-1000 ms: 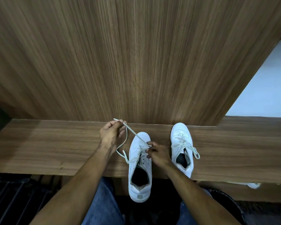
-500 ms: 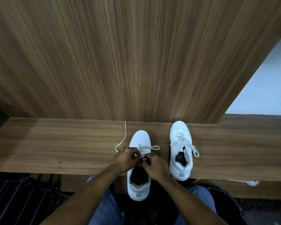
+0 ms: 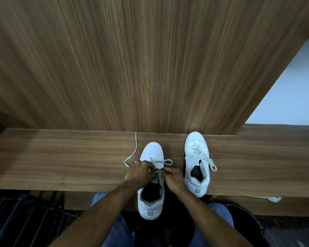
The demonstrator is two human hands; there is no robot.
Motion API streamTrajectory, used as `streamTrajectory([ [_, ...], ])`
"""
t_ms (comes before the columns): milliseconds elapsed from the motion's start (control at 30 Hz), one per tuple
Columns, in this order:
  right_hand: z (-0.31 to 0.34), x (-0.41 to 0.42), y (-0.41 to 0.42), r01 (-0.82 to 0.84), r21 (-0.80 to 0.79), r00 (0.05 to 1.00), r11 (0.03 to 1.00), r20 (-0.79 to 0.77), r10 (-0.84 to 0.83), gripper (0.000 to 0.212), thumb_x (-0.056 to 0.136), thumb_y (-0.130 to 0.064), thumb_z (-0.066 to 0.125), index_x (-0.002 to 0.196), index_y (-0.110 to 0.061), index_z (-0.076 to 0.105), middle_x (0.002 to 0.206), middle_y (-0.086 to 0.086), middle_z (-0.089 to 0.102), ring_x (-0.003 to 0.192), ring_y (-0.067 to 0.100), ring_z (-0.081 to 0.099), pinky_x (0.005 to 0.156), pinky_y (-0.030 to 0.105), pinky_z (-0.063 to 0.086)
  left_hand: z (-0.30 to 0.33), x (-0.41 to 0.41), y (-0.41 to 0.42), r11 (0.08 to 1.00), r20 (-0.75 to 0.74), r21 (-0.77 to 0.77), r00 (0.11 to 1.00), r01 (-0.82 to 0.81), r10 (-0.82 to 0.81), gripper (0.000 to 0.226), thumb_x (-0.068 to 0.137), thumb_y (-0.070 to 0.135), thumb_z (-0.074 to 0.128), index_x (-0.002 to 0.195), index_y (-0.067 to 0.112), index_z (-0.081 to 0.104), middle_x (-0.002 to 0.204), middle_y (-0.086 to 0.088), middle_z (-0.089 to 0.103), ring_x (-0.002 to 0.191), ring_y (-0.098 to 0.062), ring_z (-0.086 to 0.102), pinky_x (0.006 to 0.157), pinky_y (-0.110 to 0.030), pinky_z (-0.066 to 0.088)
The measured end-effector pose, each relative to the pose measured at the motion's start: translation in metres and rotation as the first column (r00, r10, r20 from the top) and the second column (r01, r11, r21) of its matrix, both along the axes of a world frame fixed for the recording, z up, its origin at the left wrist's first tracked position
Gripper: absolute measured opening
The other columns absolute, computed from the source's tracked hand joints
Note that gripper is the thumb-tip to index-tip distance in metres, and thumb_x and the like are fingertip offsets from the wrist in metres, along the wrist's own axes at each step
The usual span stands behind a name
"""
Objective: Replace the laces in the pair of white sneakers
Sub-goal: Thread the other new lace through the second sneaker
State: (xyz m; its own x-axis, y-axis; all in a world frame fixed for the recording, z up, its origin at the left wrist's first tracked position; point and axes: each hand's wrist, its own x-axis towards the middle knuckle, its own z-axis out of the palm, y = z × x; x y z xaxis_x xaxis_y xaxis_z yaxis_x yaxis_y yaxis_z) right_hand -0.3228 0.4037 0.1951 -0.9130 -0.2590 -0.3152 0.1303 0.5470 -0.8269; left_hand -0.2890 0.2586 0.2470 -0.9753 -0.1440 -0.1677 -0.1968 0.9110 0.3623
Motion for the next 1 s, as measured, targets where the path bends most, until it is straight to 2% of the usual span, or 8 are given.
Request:
streamTrajectory([
  [67, -0.003, -0.001, 0.001, 0.004, -0.022, 1.000, 1.000, 0.005, -0.004, 0.028, 0.064, -0.032, 0.046, 0.069, -0.049, 0.068, 0.090, -0.006, 0.074, 0.093, 0.015, 0.067, 0.088, 0.039, 0.053, 0.000, -0.002, -0.001, 1.000, 0.012, -0.017, 1.000, 0.016, -0.016, 0.021, 0.082, 0.034, 0.058, 0.098, 0.029, 0.070, 0.109, -0.006, 0.068, 0.110, -0.027, 0.058, 0.087, -0.033, 0.047],
  [233, 0.001, -0.001, 0.002, 0.020, -0.062, 1.000, 0.998, 0.020, -0.018, 0.027, 0.064, -0.028, 0.048, 0.079, -0.033, 0.070, 0.085, -0.005, 0.074, 0.088, 0.013, 0.067, 0.086, 0.040, 0.053, 0.000, -0.005, 0.001, 0.989, 0.018, -0.139, 0.999, 0.045, -0.043, 0.025, 0.085, 0.034, 0.054, 0.104, 0.025, 0.069, 0.111, -0.010, 0.066, 0.110, -0.031, 0.058, 0.091, -0.034, 0.046],
  [433, 0.006, 0.000, 0.002, -0.005, -0.049, 0.999, 0.999, 0.032, 0.007, 0.026, 0.067, -0.030, 0.049, 0.065, -0.048, 0.069, 0.094, -0.007, 0.074, 0.096, 0.015, 0.067, 0.090, 0.037, 0.052, -0.002, -0.008, 0.001, 0.974, 0.055, -0.188, 0.992, 0.126, -0.118, 0.025, 0.084, 0.035, 0.052, 0.100, 0.024, 0.069, 0.106, -0.008, 0.068, 0.104, -0.031, 0.061, 0.086, -0.037, 0.048],
  [533, 0.010, 0.002, 0.002, -0.017, -0.036, 0.999, 0.999, 0.037, 0.018, 0.026, 0.076, -0.024, 0.052, 0.084, -0.032, 0.075, 0.099, -0.005, 0.074, 0.098, 0.015, 0.066, 0.091, 0.035, 0.051, -0.002, -0.010, 0.000, 0.958, 0.077, -0.235, 0.986, 0.164, -0.150, 0.027, 0.085, 0.034, 0.051, 0.102, 0.022, 0.068, 0.108, -0.010, 0.067, 0.104, -0.032, 0.062, 0.085, -0.038, 0.049],
  [600, 0.011, 0.002, 0.002, -0.035, -0.024, 0.998, 0.999, 0.045, 0.036, 0.028, 0.076, -0.032, 0.052, 0.093, -0.027, 0.075, 0.102, -0.004, 0.073, 0.100, 0.017, 0.065, 0.092, 0.036, 0.050, -0.004, -0.011, -0.001, 0.962, 0.073, -0.225, 0.987, 0.155, -0.142, 0.028, 0.085, 0.036, 0.051, 0.103, 0.023, 0.068, 0.108, -0.009, 0.067, 0.105, -0.033, 0.061, 0.086, -0.039, 0.049],
  [700, 0.011, 0.001, 0.004, -0.013, -0.025, 0.996, 1.000, 0.084, 0.015, 0.033, 0.074, -0.048, 0.049, 0.088, -0.028, 0.072, 0.099, -0.004, 0.073, 0.098, 0.018, 0.066, 0.091, 0.039, 0.051, -0.008, -0.012, 0.001, 0.974, 0.042, -0.180, 0.990, 0.140, -0.135, 0.027, 0.089, 0.037, 0.047, 0.103, 0.022, 0.066, 0.107, -0.008, 0.068, 0.103, -0.033, 0.062, 0.085, -0.039, 0.048],
  [867, 0.010, -0.010, 0.004, -0.036, -0.006, 0.997, 0.999, 0.066, 0.036, 0.020, 0.090, -0.015, 0.055, 0.091, -0.011, 0.075, 0.092, 0.005, 0.074, 0.086, 0.016, 0.066, 0.089, 0.041, 0.053, -0.017, -0.009, -0.003, 0.984, -0.066, -0.083, 0.985, 0.156, -0.162, 0.023, 0.092, 0.034, 0.050, 0.105, 0.025, 0.068, 0.113, 0.000, 0.062, 0.112, -0.022, 0.055, 0.086, -0.033, 0.044],
  [1000, 0.017, -0.014, -0.004, -0.112, 0.192, 0.992, 0.975, -0.038, 0.121, 0.018, 0.087, -0.018, 0.057, 0.087, -0.021, 0.075, 0.097, 0.001, 0.072, 0.090, 0.020, 0.067, 0.082, 0.033, 0.053, -0.020, -0.002, -0.007, 0.994, -0.123, -0.010, 0.987, 0.105, -0.105, 0.020, 0.086, 0.031, 0.058, 0.101, 0.028, 0.069, 0.112, 0.002, 0.057, 0.113, -0.020, 0.051, 0.092, -0.033, 0.040],
])
